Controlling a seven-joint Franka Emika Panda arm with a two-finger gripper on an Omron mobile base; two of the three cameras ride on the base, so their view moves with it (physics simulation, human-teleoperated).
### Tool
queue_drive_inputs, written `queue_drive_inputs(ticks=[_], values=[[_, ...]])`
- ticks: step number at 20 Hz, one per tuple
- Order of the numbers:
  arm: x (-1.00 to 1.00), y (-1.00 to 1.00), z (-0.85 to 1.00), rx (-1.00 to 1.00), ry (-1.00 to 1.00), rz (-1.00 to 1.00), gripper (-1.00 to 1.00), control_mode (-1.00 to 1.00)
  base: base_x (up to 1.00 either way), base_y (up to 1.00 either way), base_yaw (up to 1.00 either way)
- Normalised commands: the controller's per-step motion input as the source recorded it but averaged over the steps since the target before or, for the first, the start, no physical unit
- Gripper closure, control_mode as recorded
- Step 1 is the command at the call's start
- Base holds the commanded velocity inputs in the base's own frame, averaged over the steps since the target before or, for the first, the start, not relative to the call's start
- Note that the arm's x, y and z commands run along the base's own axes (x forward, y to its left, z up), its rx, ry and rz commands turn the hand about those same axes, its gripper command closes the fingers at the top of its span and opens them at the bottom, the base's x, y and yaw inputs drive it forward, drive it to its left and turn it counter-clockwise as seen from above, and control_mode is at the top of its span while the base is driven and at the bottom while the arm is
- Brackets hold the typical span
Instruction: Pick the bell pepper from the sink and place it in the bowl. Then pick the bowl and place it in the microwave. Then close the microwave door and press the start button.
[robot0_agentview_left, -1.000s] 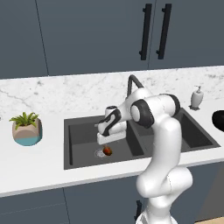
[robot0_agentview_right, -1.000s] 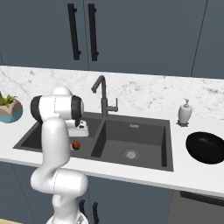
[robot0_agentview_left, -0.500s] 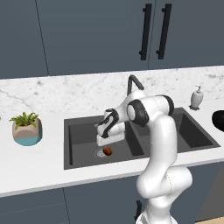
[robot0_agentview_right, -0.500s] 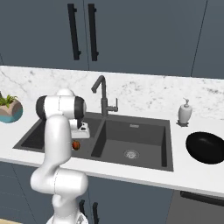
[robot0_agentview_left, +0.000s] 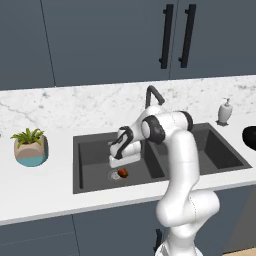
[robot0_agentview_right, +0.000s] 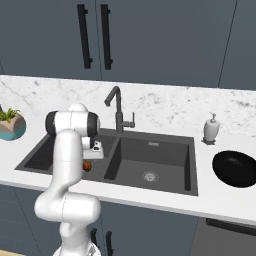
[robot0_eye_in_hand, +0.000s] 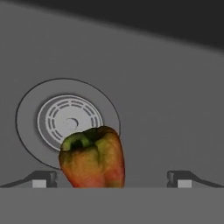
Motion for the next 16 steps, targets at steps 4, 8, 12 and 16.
queue_drive_inputs(ticks=[4,8,12,16], values=[[0.08,0.00,-0.22,0.00,0.00,0.00,-1.00,-1.00,0.00,0.00,0.00],[-0.23,0.00,-0.13,0.00,-0.07,0.00,-1.00,-1.00,0.00,0.00,0.00],[-0.41,0.00,-0.03,0.00,-0.08,0.00,-1.00,-1.00,0.00,0.00,0.00],[-0.42,0.00,0.00,0.00,-0.10,0.00,-1.00,-1.00,0.00,0.00,0.00]])
